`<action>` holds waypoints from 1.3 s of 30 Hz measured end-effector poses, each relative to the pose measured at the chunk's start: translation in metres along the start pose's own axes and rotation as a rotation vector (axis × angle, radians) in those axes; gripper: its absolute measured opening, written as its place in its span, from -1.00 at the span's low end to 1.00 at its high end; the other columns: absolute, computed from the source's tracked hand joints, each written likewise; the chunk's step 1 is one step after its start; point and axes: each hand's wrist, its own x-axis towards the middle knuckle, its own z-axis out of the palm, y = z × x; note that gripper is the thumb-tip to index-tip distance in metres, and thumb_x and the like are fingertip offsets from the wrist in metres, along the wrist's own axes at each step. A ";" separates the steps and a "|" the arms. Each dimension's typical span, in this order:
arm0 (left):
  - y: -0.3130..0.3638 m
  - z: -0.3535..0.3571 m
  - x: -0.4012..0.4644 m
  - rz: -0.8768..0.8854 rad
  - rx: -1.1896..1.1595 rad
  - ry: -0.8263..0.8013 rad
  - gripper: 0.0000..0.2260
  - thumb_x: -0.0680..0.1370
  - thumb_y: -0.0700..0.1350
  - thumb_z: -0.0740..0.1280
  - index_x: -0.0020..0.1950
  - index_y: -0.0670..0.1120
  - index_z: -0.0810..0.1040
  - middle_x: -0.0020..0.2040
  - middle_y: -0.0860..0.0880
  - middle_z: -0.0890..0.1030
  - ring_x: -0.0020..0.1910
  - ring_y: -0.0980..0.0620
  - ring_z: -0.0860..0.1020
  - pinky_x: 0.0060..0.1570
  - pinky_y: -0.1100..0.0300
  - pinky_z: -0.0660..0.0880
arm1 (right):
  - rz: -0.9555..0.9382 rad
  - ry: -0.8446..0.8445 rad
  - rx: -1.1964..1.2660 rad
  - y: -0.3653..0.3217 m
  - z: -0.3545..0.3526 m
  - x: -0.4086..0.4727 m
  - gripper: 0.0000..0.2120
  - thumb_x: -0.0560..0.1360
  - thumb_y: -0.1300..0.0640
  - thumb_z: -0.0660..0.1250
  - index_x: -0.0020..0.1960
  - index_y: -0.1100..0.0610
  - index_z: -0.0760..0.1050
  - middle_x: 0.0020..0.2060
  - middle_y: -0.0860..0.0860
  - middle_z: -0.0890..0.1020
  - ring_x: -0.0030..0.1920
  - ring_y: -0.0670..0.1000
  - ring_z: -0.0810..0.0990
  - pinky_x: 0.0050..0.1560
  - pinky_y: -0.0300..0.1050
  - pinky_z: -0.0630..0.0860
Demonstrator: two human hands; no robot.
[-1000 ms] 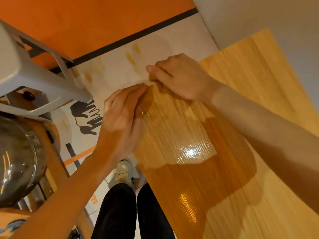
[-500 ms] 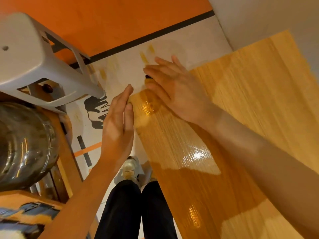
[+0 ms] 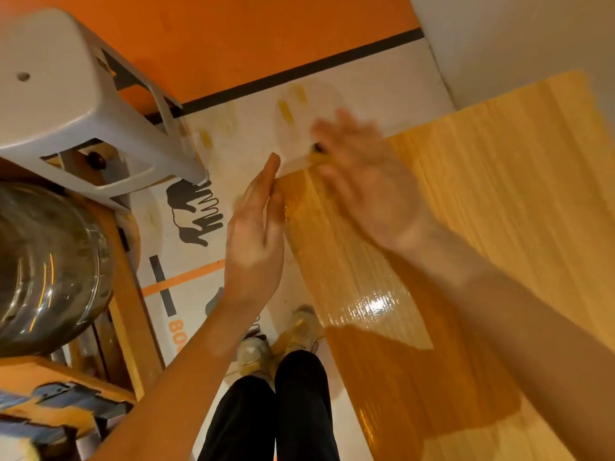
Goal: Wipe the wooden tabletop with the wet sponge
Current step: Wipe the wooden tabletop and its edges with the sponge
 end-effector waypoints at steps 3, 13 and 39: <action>0.002 0.002 -0.001 -0.094 -0.171 0.045 -0.60 0.70 -0.04 0.18 0.56 -0.01 0.33 0.50 0.14 0.41 0.47 0.35 0.31 0.50 0.31 0.24 | 0.282 0.135 0.109 0.029 -0.018 -0.015 -0.56 0.67 0.08 0.08 0.51 0.19 0.21 0.52 0.07 0.24 0.56 0.07 0.03 0.55 0.13 0.01; 0.003 0.001 -0.005 -0.087 -0.307 0.151 -0.71 0.68 -0.16 0.25 0.40 -0.13 0.51 0.30 0.02 0.61 0.32 0.11 0.55 0.33 0.04 0.51 | 0.143 -0.055 0.037 -0.039 0.002 -0.086 -0.55 0.66 0.11 0.09 0.53 0.18 0.16 0.55 0.04 0.15 0.57 0.04 -0.03 0.56 0.13 -0.04; -0.014 -0.001 -0.005 -0.398 -0.767 0.080 -0.32 0.50 -0.01 0.42 0.59 0.01 0.26 0.55 0.11 0.35 0.49 0.24 0.33 0.29 0.50 0.36 | 0.189 -0.195 -0.086 -0.057 0.009 0.050 -0.52 0.65 -0.05 0.04 -0.32 0.09 0.53 -0.39 0.04 0.60 -0.29 0.08 0.55 -0.13 0.00 0.47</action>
